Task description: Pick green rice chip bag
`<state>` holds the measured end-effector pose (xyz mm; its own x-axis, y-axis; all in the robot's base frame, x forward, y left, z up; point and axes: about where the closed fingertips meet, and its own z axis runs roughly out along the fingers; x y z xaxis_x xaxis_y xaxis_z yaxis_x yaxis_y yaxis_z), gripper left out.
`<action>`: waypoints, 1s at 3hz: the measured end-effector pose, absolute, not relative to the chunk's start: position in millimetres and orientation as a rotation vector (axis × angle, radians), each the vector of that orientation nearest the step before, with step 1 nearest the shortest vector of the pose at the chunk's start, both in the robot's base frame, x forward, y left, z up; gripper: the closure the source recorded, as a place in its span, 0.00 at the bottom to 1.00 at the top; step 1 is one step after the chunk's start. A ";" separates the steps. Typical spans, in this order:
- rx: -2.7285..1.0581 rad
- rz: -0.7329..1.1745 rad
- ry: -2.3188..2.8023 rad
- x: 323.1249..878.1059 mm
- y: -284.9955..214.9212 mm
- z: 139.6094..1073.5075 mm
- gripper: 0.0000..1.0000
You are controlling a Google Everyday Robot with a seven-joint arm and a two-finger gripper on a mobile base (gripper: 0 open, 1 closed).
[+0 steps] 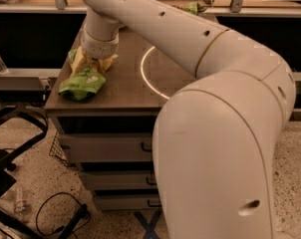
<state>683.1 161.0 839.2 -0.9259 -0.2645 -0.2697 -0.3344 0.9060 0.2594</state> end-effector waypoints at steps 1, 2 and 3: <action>-0.469 0.547 2.795 688.7 147.7 857.9 1.00; -0.467 0.703 2.700 694.3 116.9 897.6 1.00; -0.391 0.898 2.549 701.2 62.8 951.7 1.00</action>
Offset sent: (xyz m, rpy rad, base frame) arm 0.0203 -0.1090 0.1239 0.3825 -0.1219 0.0292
